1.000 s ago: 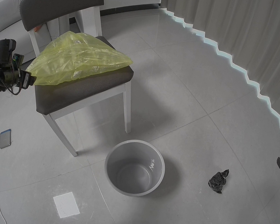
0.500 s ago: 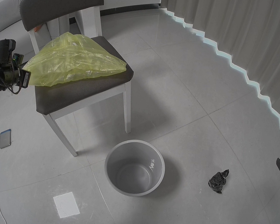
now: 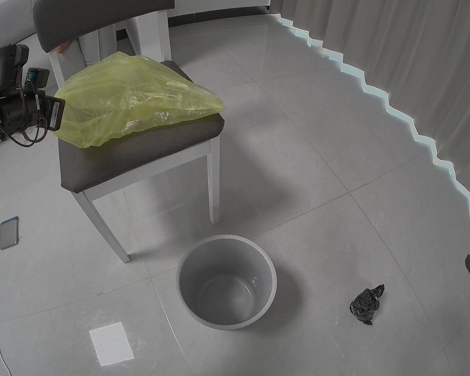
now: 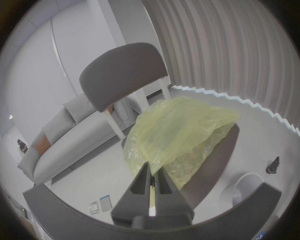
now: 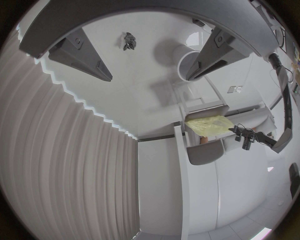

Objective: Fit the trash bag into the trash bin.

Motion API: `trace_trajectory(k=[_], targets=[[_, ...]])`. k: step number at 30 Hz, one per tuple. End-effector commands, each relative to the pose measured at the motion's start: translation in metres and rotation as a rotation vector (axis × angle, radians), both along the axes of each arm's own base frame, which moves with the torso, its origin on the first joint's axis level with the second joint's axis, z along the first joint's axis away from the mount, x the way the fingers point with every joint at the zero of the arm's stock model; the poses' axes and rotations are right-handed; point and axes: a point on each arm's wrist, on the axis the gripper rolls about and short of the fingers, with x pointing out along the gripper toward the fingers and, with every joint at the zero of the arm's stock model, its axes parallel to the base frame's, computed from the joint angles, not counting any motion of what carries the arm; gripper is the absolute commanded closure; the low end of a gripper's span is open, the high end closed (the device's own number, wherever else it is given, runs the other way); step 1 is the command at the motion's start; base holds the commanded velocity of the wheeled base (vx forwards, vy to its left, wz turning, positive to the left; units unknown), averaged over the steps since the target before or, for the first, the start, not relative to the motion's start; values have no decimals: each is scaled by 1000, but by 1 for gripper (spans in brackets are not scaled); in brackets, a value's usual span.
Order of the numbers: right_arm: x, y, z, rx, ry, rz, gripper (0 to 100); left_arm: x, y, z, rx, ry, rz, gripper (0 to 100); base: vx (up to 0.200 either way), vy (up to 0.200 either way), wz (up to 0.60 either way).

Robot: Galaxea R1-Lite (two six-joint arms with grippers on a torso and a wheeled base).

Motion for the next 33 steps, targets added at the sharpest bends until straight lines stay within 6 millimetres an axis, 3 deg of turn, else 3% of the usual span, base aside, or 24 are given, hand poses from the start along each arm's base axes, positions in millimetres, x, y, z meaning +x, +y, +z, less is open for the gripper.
trace_trajectory(k=[1, 10, 14, 17, 18, 21, 27, 33], targets=[[9, 11, 15, 33, -9, 95, 0, -22, -28, 28, -7, -81, -118, 100, 0, 0, 0], [55, 35, 39, 21, 33, 151, 0, -76, -84, 119, 32, -205, -541, 100, 0, 0, 0], [76, 43, 45, 17, 53, 158, 0, -89, -108, 139, 83, -198, -698, 100, 0, 0, 0], [87, 47, 47, 17, 62, 162, 0, -92, -120, 141, 102, -188, -759, 100, 0, 0, 0], [96, 50, 50, 27, 70, 170, 0, -86, -134, 132, 106, -136, -813, 100, 0, 0, 0], [107, 54, 57, 69, 74, 190, 0, -89, -148, 128, 99, -122, -899, 100, 0, 0, 0], [132, 56, 73, 153, 78, 215, 0, -97, -161, 127, 81, -125, -1035, 100, 0, 0, 0], [177, 60, 76, 169, 103, 184, 0, -107, -175, 126, 73, -108, -1123, 100, 0, 0, 0]])
